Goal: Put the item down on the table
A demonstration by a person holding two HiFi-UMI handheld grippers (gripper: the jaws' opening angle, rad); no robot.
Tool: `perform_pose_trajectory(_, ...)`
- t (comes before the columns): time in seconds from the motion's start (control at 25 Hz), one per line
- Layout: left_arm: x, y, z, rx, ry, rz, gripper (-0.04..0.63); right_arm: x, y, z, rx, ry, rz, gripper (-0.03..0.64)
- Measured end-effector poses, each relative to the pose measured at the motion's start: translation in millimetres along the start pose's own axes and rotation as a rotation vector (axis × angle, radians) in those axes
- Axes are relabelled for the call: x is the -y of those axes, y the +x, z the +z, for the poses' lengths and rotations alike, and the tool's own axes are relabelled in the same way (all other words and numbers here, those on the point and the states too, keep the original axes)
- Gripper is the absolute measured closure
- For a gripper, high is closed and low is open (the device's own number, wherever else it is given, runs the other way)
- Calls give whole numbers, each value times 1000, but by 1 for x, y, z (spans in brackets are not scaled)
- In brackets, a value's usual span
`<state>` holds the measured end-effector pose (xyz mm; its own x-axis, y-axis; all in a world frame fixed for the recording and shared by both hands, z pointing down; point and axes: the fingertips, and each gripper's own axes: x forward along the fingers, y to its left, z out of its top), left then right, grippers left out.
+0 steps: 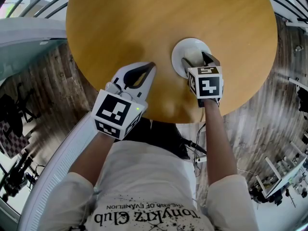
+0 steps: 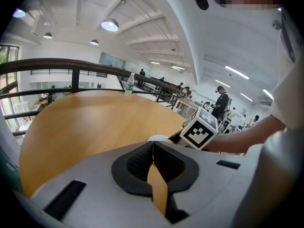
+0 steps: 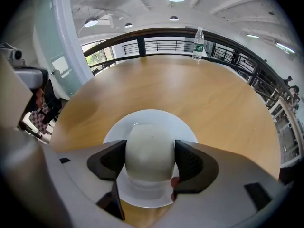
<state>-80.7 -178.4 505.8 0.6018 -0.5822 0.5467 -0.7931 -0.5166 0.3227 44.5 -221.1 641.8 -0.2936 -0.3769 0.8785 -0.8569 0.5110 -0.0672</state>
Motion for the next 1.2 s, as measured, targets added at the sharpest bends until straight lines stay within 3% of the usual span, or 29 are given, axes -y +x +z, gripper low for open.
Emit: perform_pose_trajectory(1.2, 22, -19, 11, 37, 37, 10, 571, -2, -40, 8, 97, 33, 18, 293)
